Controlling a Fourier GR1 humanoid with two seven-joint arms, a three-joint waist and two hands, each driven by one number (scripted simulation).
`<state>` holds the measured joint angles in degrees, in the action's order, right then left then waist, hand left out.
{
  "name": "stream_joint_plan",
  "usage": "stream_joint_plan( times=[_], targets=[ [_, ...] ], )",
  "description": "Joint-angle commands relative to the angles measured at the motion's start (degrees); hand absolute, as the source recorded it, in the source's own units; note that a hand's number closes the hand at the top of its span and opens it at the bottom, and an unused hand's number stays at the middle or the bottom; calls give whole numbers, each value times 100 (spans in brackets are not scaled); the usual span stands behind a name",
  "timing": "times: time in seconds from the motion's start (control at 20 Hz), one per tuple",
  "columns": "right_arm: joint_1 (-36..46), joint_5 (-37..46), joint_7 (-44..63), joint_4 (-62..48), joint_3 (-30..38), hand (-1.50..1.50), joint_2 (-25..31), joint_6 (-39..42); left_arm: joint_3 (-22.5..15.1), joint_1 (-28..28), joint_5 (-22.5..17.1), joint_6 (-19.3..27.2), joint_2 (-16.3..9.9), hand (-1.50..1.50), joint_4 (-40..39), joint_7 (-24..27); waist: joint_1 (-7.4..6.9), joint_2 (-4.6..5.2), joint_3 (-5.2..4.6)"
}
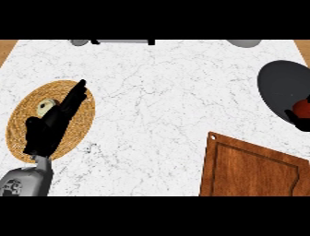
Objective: Pick the bell pepper from the cutting board and place it in the pan
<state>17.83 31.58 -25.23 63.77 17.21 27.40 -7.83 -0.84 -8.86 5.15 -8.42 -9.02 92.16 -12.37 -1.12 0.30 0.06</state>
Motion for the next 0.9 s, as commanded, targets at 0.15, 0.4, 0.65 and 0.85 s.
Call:
stream_joint_plan(
  times=[0.15, 0.4, 0.65, 0.85],
  targets=[
    [1567, 175, -1092, -2773, 268, 150, 205, -686, -27, -170, 81, 28, 47, 0, 108, -282, -31, 11, 5],
    [2100, 211, -1792, -4118, 511, 150, 603, -881, -411, 84, 490, 278, 360, 0, 27, 100, -85, 41, 11],
    [2414, 234, -2129, -4763, 665, 150, 681, -1221, 25, -293, -9, -112, 41, 0, -23, -153, -205, 107, 25],
    [2566, 816, -539, -5381, 213, -150, 1115, -742, -129, -296, 140, 7, 206, 0, -148, -38, -303, 158, 12]
  ],
)
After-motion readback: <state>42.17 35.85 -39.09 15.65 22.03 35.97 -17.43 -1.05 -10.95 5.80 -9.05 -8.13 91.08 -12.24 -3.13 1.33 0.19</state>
